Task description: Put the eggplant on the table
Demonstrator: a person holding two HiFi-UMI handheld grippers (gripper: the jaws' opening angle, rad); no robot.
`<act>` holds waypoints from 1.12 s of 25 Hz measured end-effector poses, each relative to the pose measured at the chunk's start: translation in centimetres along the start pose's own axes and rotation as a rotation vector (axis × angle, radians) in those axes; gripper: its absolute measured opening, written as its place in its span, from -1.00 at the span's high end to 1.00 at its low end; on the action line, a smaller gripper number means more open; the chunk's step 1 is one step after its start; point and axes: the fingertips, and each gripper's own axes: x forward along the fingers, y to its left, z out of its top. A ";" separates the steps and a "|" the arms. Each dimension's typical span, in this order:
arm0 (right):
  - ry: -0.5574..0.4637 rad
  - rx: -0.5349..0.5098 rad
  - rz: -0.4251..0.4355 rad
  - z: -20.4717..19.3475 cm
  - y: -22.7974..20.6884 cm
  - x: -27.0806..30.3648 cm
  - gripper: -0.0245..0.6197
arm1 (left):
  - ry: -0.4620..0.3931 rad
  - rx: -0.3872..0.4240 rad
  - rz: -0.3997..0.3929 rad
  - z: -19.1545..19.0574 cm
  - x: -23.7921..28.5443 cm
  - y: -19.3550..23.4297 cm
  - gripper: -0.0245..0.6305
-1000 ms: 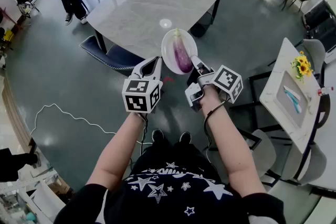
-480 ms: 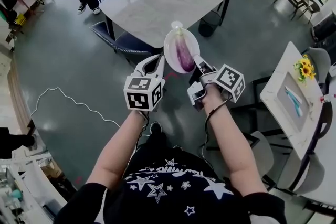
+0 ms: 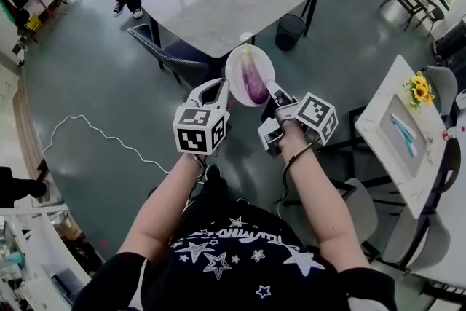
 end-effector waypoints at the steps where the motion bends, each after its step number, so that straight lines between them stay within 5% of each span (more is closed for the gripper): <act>1: 0.000 0.002 0.003 0.2 -0.2 -0.6 0.84 | -0.001 0.002 0.001 -0.1 0.0 -0.6 0.90; 20: 0.013 0.016 0.043 0.3 -0.2 -3.7 0.84 | 0.002 0.002 0.021 -0.6 -1.7 -3.4 0.90; 28: 0.008 0.015 0.021 1.9 -1.6 0.1 0.84 | 0.012 -0.008 0.014 -0.8 2.6 -0.4 0.90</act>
